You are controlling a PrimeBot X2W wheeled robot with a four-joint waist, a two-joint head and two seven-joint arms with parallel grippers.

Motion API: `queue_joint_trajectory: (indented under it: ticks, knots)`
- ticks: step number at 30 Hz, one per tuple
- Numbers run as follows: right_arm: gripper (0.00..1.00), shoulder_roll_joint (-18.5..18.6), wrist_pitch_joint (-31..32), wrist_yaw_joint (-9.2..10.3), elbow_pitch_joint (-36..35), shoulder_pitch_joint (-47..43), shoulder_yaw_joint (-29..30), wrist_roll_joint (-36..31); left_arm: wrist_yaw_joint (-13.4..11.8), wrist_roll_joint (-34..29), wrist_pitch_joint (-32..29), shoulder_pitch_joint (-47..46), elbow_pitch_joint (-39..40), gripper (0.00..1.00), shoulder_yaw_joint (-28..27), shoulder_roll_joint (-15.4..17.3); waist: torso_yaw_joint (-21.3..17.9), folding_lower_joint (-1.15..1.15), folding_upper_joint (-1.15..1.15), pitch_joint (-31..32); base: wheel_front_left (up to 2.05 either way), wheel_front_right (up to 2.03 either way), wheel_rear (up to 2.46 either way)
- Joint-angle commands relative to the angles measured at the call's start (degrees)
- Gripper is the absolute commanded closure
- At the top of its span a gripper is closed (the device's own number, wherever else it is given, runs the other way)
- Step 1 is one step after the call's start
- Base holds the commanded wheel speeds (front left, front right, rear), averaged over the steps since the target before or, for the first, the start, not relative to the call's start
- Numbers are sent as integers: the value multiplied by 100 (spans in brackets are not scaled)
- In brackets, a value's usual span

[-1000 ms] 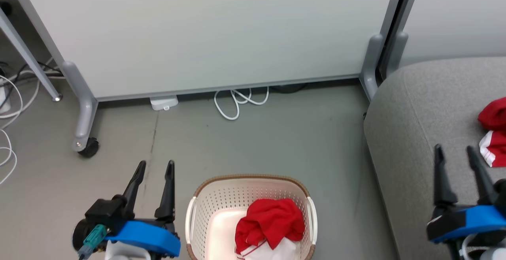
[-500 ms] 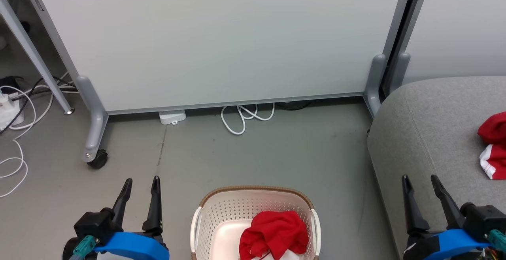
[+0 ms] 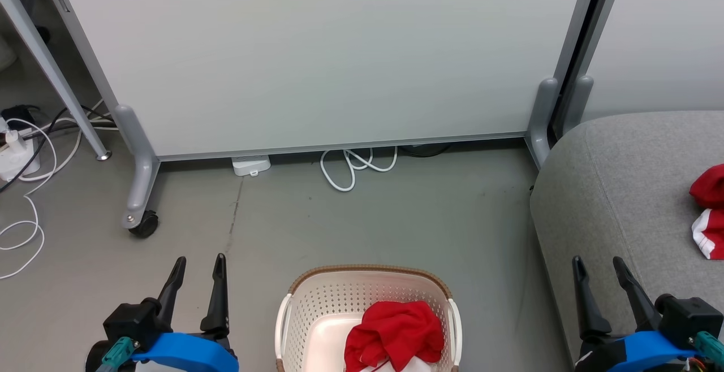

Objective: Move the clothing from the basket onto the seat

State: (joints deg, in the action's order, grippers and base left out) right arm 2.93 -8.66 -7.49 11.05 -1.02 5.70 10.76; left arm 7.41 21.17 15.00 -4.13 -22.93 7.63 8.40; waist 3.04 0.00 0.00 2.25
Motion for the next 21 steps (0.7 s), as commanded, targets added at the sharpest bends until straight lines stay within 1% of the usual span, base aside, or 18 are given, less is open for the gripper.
queue_joint_trajectory:
  ticks: [1, 9, 14, 17, 21]
  knots:
    - [0, -7, -29, -1, 15, 75, -1, 36, 11, -13, 27, 6, 21, 0, -32, 9, -8, 0, 0, -3, 0, 0, 0]
    - [0, -7, -10, -1, 53, 123, -48, 26, 11, -32, 27, 41, 60, 0, 9, -43, -73, 0, 0, -78, 0, 0, 0]
    - [0, -8, 41, -1, 17, 196, -137, -59, 11, -66, 27, -46, -4, 0, 149, -37, -126, 0, 0, -245, 0, 0, 0]
    - [0, -7, 67, -1, -71, 315, -210, -162, 11, -153, 28, -210, -45, 0, 296, -31, -171, 0, 0, -518, 0, 0, 0]
    - [0, -7, 90, -1, -209, 592, -305, -349, 11, -233, 28, -503, -125, 0, 554, -43, -257, 0, 0, -1032, 0, 0, 0]
